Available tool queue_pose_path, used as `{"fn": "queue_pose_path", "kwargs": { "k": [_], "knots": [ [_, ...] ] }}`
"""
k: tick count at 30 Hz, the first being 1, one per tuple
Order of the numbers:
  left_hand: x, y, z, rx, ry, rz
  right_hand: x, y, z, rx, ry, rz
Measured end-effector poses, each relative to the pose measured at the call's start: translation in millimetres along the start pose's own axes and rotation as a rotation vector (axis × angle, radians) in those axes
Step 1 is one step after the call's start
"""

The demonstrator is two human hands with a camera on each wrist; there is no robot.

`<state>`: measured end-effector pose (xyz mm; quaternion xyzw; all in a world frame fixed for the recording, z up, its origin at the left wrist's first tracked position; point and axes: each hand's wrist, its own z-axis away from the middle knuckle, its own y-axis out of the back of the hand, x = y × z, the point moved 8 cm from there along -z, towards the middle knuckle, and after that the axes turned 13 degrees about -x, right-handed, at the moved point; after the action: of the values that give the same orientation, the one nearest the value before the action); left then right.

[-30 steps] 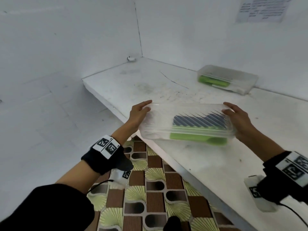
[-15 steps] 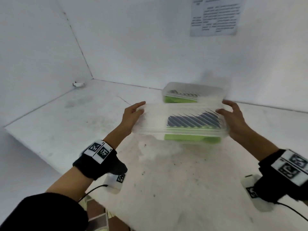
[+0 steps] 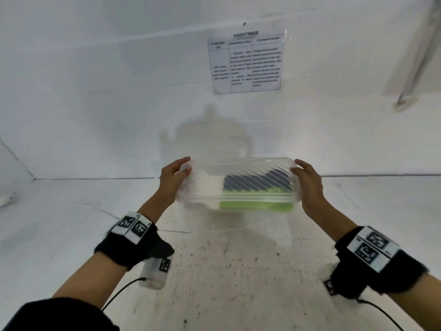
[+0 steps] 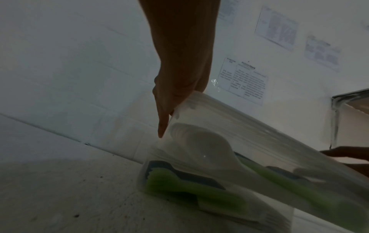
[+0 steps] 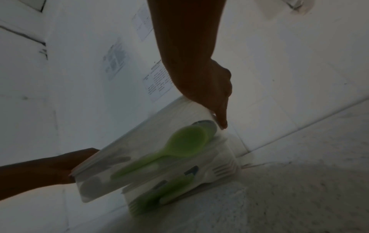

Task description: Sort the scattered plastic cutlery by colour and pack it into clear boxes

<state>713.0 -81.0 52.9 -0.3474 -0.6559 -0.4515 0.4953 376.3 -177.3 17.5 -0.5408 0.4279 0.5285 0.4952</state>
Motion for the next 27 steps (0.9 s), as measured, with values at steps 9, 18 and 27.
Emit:
{"fn": "queue_pose_path", "kwargs": {
  "k": [9,18,27],
  "knots": [
    [-28.7,1.6,-67.9,-0.031,-0.002,-0.081,-14.4,-35.8,-31.9,-0.092,0.135,0.558],
    [-39.1,6.3,-99.1,-0.016,0.02,-0.023,-10.9,-42.2,-55.4,-0.028,0.134,0.498],
    [-38.0,5.3,-93.7,0.007,0.031,-0.017,-10.9,-42.9,-59.4,-0.048,0.121,0.486]
  ]
}}
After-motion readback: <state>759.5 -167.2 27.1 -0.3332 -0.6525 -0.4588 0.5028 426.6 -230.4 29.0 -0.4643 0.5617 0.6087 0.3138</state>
